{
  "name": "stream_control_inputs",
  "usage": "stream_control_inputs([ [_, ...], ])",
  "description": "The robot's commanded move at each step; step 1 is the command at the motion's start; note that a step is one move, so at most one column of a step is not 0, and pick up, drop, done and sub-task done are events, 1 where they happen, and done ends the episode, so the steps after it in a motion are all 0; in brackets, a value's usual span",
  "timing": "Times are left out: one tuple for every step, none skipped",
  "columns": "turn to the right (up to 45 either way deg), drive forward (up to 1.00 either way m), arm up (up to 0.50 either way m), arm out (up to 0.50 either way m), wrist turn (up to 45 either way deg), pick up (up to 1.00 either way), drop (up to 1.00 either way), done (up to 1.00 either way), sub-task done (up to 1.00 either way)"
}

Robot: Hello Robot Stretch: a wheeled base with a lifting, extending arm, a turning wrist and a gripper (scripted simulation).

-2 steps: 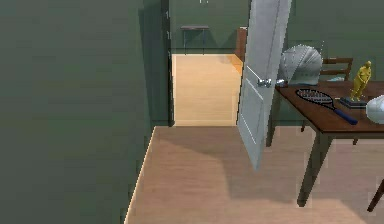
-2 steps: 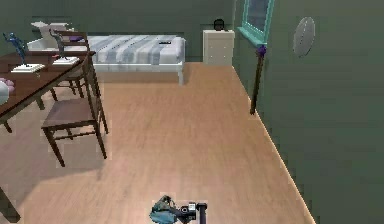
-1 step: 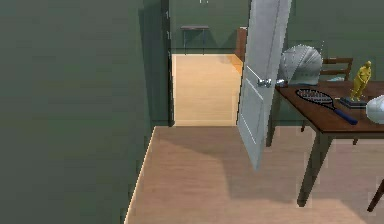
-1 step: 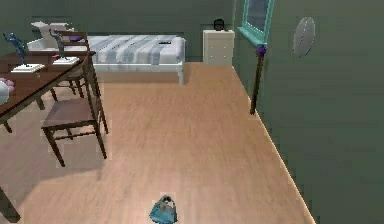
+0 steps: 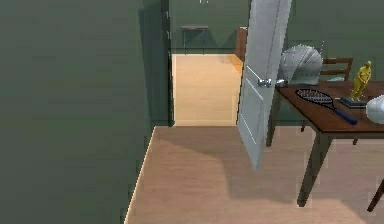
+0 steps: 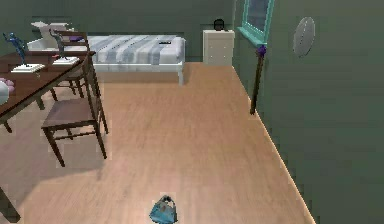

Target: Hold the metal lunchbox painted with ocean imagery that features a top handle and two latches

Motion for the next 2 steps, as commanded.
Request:
stream_control_inputs([
  [0.0,0.0,0.1,0.0,0.0,0.0,0.0,0.0,0.0],
  [0.0,0.0,0.0,0.0,0.0,0.0,0.0,1.0,0.0],
])
